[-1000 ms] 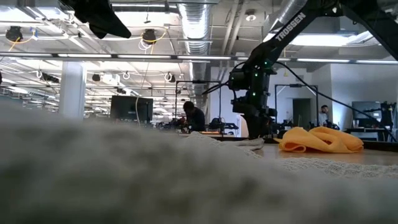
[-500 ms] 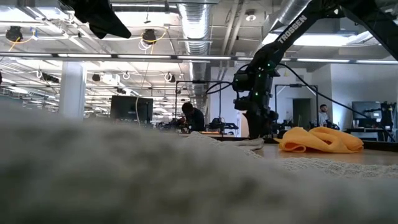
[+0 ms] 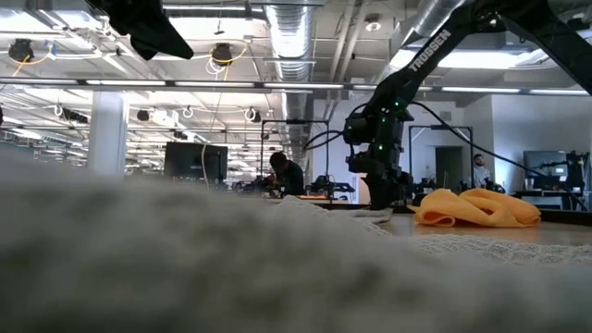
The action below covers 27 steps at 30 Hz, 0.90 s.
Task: Fold microfiber towels
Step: Fold the top gray microfiber towel
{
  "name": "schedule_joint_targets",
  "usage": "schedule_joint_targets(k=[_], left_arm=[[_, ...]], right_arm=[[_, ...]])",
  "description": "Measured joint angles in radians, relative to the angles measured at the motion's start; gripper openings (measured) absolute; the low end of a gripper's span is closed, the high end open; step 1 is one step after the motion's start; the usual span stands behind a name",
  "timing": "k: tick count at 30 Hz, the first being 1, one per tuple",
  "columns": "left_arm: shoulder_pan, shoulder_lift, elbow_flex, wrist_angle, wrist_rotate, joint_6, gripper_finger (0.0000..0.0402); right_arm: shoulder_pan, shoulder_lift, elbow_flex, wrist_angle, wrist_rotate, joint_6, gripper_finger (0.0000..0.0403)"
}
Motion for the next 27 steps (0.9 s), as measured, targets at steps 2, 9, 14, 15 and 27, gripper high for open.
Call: schedule_joint_targets(k=[2, 9, 14, 15, 27], left_arm=[[0.000, 0.000, 0.000, -0.009, 0.000, 0.000, 0.0000], [0.000, 0.000, 0.000, -0.011, 0.003, -0.001, 0.0000], [0.000, 0.000, 0.000, -0.011, 0.003, -0.003, 0.0000], [0.000, 0.000, 0.000, -0.011, 0.003, -0.003, 0.0000], [0.000, 0.000, 0.000, -0.020, 0.003, -0.021, 0.0000]], right_arm=[[0.004, 0.005, 0.001, 0.000, 0.001, -0.002, 0.0134], [0.034, -0.022, -0.005, -0.018, 0.001, -0.051, 0.0123], [0.063, -0.057, -0.004, -0.035, 0.001, -0.129, 0.0086], [0.071, -0.057, -0.005, -0.034, 0.005, -0.138, 0.0072], [0.195, -0.060, -0.005, -0.018, 0.209, -0.215, 0.0008]])
